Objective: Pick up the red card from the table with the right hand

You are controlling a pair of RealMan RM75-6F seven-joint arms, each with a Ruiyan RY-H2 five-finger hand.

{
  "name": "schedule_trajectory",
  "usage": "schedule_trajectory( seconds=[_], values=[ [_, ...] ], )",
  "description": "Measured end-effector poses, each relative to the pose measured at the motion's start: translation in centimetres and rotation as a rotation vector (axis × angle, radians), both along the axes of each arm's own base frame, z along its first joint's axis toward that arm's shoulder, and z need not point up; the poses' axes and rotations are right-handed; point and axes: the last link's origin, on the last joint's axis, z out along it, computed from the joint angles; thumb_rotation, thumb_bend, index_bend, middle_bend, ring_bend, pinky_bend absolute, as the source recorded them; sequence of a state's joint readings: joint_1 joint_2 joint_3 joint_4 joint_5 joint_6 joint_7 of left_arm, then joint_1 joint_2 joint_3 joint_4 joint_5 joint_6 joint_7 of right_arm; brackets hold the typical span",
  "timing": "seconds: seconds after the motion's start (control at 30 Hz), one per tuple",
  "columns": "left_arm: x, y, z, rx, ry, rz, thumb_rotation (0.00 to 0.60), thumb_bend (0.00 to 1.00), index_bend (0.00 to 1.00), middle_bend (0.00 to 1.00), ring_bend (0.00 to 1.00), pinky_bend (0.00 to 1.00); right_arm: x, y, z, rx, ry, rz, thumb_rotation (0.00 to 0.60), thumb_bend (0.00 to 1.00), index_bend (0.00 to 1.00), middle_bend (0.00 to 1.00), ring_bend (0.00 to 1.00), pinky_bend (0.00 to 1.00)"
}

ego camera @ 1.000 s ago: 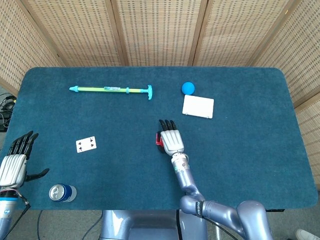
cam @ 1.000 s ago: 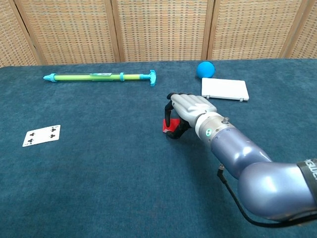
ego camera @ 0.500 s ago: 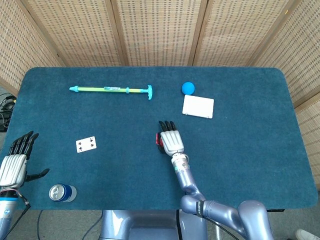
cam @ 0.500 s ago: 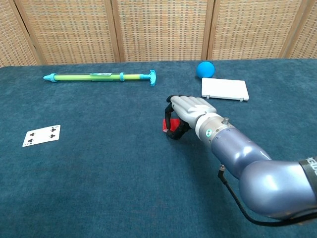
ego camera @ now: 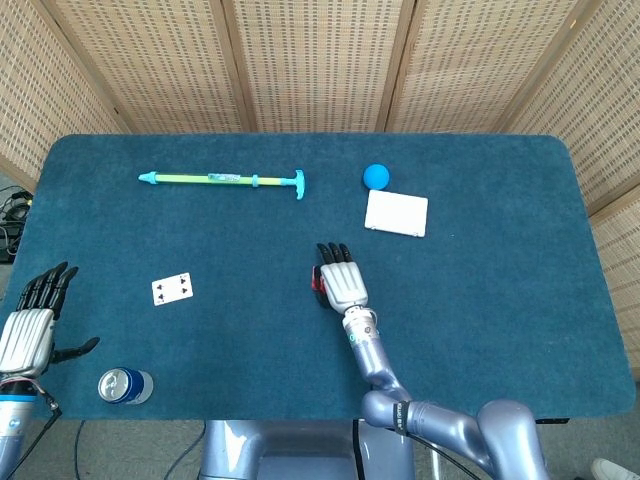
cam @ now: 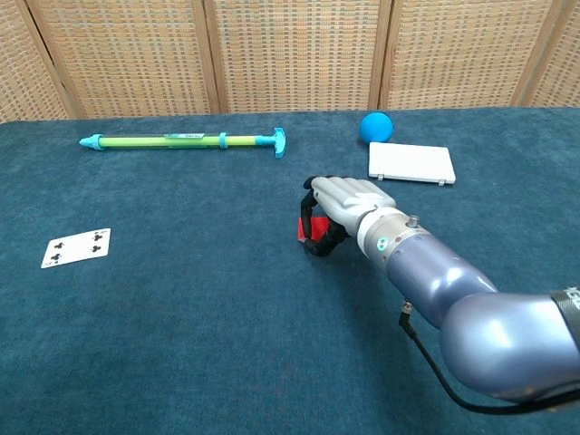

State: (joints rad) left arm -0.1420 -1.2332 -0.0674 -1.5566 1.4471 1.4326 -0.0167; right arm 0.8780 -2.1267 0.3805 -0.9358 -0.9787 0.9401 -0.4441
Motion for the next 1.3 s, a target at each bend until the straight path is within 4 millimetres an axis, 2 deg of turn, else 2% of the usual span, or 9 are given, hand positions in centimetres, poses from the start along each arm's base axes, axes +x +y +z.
schedule_trajectory(
  seconds=[0.47,1.3],
  values=[
    [0.0,0.0,0.0,0.000,0.001,0.003,0.600,0.12,0.00,0.00,0.00,0.04,0.4,-0.5,0.5,-0.007,-0.008,0.010,0.600,0.59,0.61,0.15,0.00,0.00],
    [-0.5,0.4,0.5,0.017,0.004,0.025,0.600,0.12,0.00,0.00,0.00,0.04,2.3,-5.0,1.4,-0.056,-0.004,0.018,0.600,0.58,0.62,0.16,0.00,0.00]
  ],
)
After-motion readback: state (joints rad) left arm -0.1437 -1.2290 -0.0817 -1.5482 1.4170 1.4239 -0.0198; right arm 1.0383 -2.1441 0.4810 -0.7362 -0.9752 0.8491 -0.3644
